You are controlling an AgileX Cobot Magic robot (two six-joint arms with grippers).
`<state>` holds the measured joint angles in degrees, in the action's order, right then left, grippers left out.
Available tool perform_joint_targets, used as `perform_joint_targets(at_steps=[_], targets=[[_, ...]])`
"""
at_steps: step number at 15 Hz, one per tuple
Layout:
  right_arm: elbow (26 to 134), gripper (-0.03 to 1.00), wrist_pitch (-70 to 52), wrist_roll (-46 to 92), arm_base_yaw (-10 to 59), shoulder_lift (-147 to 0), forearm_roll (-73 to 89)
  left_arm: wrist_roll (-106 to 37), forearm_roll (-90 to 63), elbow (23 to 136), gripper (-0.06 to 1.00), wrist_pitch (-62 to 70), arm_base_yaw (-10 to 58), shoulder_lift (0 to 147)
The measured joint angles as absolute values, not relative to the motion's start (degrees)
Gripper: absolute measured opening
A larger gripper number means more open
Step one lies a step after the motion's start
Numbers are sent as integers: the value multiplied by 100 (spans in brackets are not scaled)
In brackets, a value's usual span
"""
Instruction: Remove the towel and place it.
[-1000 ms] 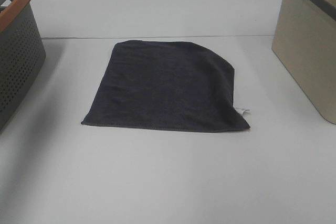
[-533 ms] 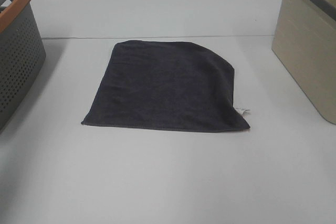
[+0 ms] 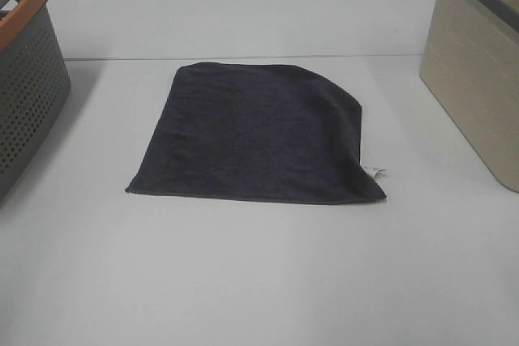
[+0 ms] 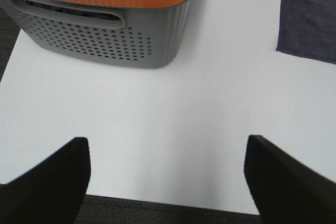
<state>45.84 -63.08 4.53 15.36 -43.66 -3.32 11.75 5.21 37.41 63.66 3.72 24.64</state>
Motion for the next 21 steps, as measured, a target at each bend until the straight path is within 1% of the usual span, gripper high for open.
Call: perform_joint_targets(at_steps=[1,2,3,10,16,21], targets=[[4343,79,-6303,453,1536,-4074,-327,1175,498,3570,75,6366,372,2154],[3890,79,-6297,453,1536,-3392,-281,1152,447,3340,75,6366,372,1593],[3718,79,-6303,453,1536,-3088,-269,1066,435,3289,75,6366,372,1364],[2985,79,-6245,498,1536,-1318,-229,848,395,3037,75,6211,372,6],[2876,78,-6068,808,1536,-120,149,676,315,2979,75,6028,372,-29],[2876,76,-6068,808,1536,23,166,458,80,2945,75,6028,372,-29]])
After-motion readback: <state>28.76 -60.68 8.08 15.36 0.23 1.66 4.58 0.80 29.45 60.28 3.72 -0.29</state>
